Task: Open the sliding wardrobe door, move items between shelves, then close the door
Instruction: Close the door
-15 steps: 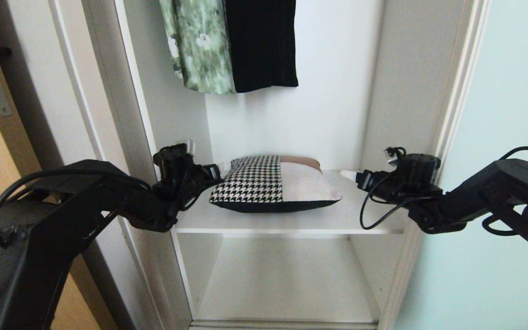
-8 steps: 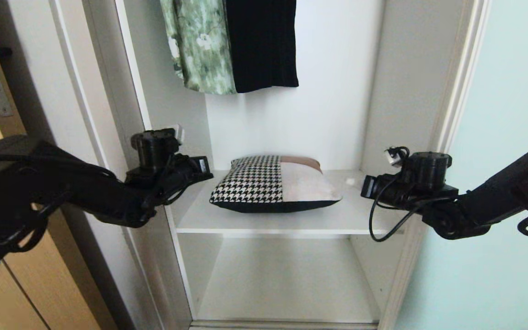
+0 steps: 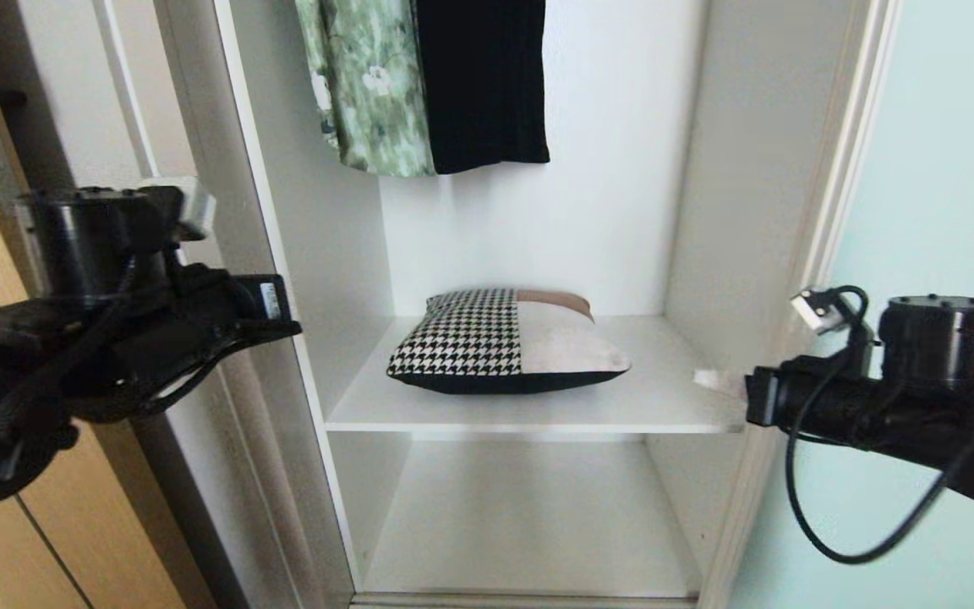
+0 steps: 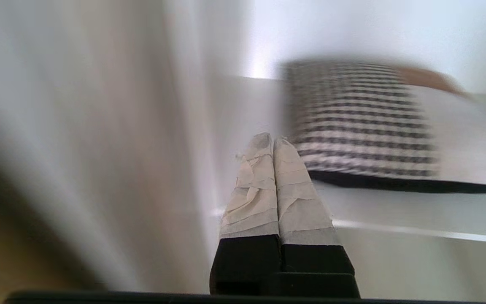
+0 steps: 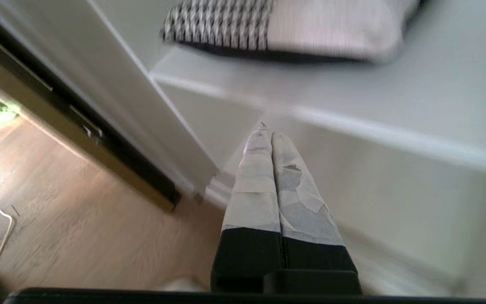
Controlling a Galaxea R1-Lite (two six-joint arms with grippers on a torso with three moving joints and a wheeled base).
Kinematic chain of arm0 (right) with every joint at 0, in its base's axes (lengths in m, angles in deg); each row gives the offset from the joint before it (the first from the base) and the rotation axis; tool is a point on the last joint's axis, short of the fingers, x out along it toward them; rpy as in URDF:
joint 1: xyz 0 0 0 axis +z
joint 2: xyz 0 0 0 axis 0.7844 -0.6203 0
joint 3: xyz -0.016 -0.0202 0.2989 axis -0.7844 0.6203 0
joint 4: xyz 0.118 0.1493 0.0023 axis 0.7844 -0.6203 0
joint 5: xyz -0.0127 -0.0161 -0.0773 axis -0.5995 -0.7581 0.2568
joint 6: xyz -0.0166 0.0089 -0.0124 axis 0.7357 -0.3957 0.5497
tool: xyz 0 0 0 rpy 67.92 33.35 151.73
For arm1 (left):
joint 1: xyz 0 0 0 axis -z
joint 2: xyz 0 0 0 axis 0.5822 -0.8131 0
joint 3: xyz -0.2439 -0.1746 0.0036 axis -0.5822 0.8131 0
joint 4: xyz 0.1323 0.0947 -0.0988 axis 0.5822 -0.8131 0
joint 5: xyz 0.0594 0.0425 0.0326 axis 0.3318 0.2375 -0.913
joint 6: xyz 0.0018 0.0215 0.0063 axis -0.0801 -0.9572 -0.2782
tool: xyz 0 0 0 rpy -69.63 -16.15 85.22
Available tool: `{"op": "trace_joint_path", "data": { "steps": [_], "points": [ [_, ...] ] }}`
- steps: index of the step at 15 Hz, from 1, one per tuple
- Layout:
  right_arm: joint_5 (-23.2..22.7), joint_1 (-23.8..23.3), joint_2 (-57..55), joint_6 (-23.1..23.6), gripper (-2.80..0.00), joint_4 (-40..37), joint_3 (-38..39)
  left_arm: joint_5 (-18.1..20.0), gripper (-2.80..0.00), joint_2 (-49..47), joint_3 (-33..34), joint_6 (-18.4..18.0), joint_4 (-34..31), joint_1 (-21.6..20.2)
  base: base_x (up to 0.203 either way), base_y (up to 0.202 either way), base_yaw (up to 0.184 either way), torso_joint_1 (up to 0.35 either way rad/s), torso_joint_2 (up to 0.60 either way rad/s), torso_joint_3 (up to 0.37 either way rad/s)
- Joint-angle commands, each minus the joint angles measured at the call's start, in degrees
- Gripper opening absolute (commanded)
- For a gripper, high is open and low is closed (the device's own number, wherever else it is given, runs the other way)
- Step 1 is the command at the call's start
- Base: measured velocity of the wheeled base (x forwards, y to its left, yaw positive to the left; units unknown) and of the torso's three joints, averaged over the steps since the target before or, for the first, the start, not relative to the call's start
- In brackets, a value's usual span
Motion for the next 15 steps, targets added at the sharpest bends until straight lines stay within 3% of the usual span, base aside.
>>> {"op": "trace_joint_path", "data": {
  "steps": [1,4,7,12,15],
  "points": [
    [0.8,0.2,15.1,-0.1,-2.80,-1.5,10.2,-5.5,-2.80,14.2,7.4,-1.3,-1.0,0.0,0.000,0.000,0.000,0.000,0.00,0.000],
    [2.8,0.2,27.4,0.0,-2.80,-5.1,19.6,-10.3,-2.80,27.6,18.6,-4.4,-2.7,-0.2,0.000,0.000,0.000,0.000,0.00,0.000],
    [4.5,0.7,41.1,0.1,-2.80,-12.8,24.0,-13.5,-2.80,41.0,28.0,-5.9,-3.5,-1.9,0.000,0.000,0.000,0.000,0.00,0.000],
    [4.9,0.9,69.8,0.1,-2.80,-39.7,23.9,-13.5,-2.80,59.9,42.6,-6.2,-4.9,-8.9,0.000,0.000,0.000,0.000,0.00,0.000],
    [4.8,1.0,81.4,-0.2,-2.80,-54.6,23.5,-12.7,-2.80,66.9,48.0,-6.1,-5.7,-11.0,0.000,0.000,0.000,0.000,0.00,0.000]
  ]
}}
